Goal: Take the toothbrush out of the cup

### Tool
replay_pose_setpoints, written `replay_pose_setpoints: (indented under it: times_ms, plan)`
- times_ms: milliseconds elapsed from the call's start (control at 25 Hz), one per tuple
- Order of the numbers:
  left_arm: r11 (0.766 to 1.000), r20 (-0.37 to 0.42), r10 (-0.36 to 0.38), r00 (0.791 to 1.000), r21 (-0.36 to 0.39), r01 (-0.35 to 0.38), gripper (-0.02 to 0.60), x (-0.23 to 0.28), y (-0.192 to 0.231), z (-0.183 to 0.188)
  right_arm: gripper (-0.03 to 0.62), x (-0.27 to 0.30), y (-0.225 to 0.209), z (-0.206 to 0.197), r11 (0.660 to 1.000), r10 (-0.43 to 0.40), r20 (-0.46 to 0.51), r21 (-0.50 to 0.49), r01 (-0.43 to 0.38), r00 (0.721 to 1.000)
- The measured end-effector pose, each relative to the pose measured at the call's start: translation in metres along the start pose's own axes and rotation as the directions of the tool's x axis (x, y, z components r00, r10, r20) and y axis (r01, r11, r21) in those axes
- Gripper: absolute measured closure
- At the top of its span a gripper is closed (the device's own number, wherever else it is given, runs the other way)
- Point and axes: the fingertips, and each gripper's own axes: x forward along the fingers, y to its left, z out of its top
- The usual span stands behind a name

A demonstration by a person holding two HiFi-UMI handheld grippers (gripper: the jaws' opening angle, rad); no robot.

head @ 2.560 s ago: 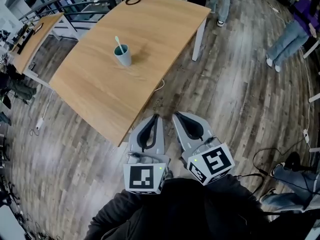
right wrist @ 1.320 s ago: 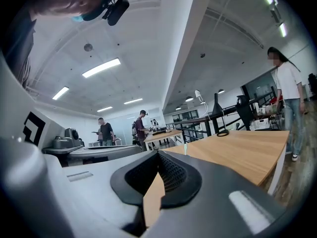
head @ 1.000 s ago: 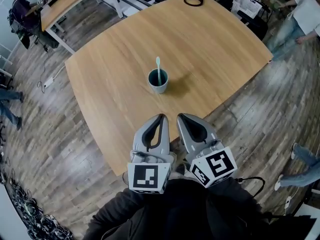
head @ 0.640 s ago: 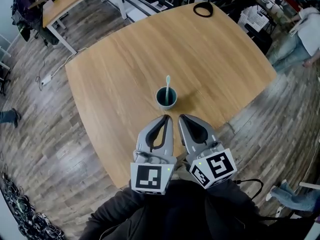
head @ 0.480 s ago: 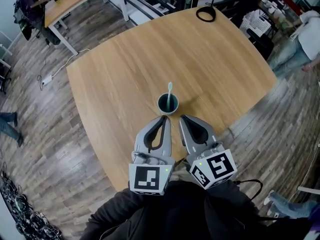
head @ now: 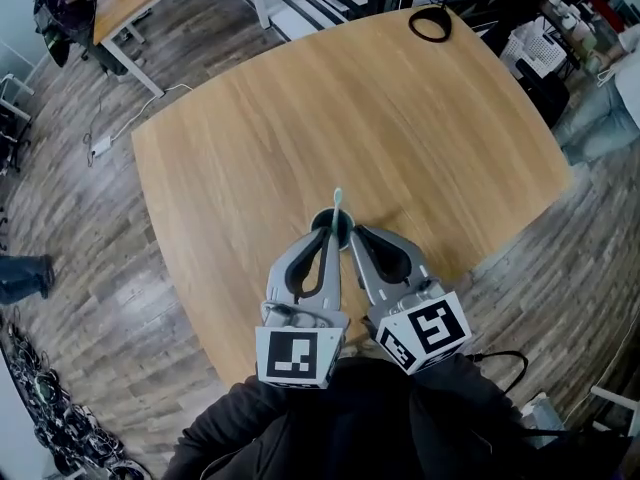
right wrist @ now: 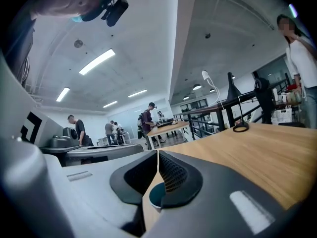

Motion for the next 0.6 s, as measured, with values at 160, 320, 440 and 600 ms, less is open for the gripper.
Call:
replay_pose_setpoints:
  times_ms: [160,320,440,600]
  plan:
    - [0.999,-0.032,0.035,0.999,-0.021,-0.036,0.574,0.021,0.009,-0.011,0.563,0.016,-0.016,-0.012,0.999,0.032,-0.043,0.019,-0.031,0.999]
    - [0.995,-0.059,0.091,0.994,-0.023,-0.093,0.574,0.036,0.028,-0.018,0.543,0.033,-0.028,-0.021,0.998,0.055,-0.078,0.034,-0.052,0.995]
    - [0.992,-0.082,0.117,0.990,-0.036,-0.120,0.574,0.045,0.040,-0.030,0.477,0.049,-0.033,-0.032,0.996,0.080,-0.113,0.041,-0.076,0.990]
    - [0.987,-0.105,0.147,0.984,-0.044,-0.153,0.573,0.056,0.053,-0.037,0.439,0.066,-0.039,-0.044,0.994,0.102,-0.164,0.053,-0.094,0.981]
